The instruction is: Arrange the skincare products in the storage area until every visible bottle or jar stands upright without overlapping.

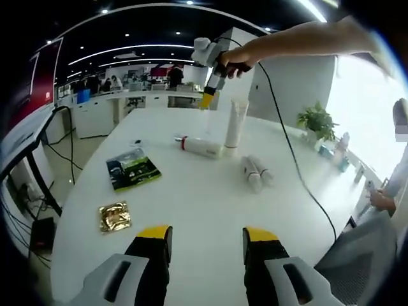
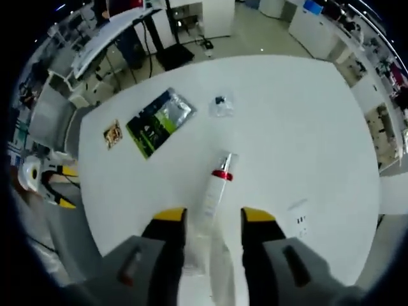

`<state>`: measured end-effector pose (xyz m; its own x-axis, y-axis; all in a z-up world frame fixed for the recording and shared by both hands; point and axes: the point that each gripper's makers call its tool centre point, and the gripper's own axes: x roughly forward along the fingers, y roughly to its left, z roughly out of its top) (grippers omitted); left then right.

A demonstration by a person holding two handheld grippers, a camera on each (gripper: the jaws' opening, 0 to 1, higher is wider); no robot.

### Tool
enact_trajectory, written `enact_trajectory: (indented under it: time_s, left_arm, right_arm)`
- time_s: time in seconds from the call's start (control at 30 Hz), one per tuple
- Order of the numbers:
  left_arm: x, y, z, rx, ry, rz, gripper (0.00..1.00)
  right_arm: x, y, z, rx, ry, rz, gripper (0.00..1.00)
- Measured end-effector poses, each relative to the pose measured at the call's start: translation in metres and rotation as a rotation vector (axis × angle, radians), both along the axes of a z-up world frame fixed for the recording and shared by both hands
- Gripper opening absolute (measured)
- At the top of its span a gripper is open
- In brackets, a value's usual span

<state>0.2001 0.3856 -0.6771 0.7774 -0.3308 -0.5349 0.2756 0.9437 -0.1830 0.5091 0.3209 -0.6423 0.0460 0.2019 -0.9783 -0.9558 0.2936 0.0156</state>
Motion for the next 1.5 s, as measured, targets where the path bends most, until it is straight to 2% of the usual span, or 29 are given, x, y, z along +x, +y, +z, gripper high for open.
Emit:
enact_trajectory:
  time_s: [0.1, 0.13, 0.3, 0.43, 0.5, 0.63, 0.8, 0.83, 0.9, 1.07, 1.1, 1.2, 1.33, 1.43, 1.5]
  left_arm:
    - [0.000, 0.001, 0.000, -0.002, 0.001, 0.004, 0.46]
    - [0.000, 0.002, 0.000, -0.005, 0.003, 0.012, 0.46]
    - [0.000, 0.008, -0.002, -0.009, 0.014, 0.040, 0.46]
    - [0.001, 0.012, -0.004, -0.025, 0.022, 0.059, 0.47]
    - [0.002, 0.011, -0.002, -0.041, 0.020, 0.065, 0.47]
    - [0.001, 0.009, -0.003, -0.043, 0.032, 0.066, 0.47]
    - [0.001, 0.010, -0.006, -0.033, 0.050, 0.074, 0.47]
    - [0.001, 0.011, -0.006, -0.033, 0.050, 0.078, 0.47]
    - [0.001, 0.011, -0.007, -0.036, 0.053, 0.079, 0.47]
    - [0.001, 0.011, -0.009, -0.031, 0.062, 0.076, 0.47]
    - [0.001, 0.011, -0.010, -0.029, 0.063, 0.075, 0.47]
    - [0.001, 0.011, -0.011, -0.028, 0.066, 0.075, 0.47]
    - [0.001, 0.011, -0.012, -0.022, 0.067, 0.069, 0.47]
    - [0.001, 0.012, -0.012, -0.019, 0.065, 0.071, 0.47]
    - [0.001, 0.012, -0.013, -0.019, 0.066, 0.070, 0.47]
  right_arm:
    - [0.004, 0.002, -0.010, -0.015, 0.000, 0.000, 0.36]
    - [0.006, 0.009, -0.029, -0.046, 0.020, -0.011, 0.36]
    - [0.011, 0.023, -0.052, -0.077, 0.042, -0.026, 0.36]
    - [0.009, 0.025, -0.065, -0.108, 0.056, -0.028, 0.36]
    - [0.009, 0.029, -0.077, -0.116, 0.066, -0.020, 0.36]
    - [0.006, 0.020, -0.093, -0.153, 0.081, -0.007, 0.36]
    - [0.009, 0.012, -0.106, -0.192, 0.080, -0.019, 0.35]
    - [0.009, 0.010, -0.115, -0.203, 0.081, -0.027, 0.34]
    - [0.011, 0.007, -0.121, -0.221, 0.071, -0.019, 0.32]
    - [0.009, 0.007, -0.130, -0.217, 0.083, -0.036, 0.29]
    - [0.009, 0.008, -0.128, -0.229, 0.073, 0.028, 0.29]
    - [0.008, 0.009, -0.130, -0.247, 0.061, 0.039, 0.28]
    - [0.004, 0.010, -0.128, -0.236, 0.049, 0.046, 0.27]
    - [0.003, 0.014, -0.125, -0.201, 0.028, 0.067, 0.26]
    - [-0.008, 0.016, -0.119, -0.192, 0.049, 0.072, 0.26]
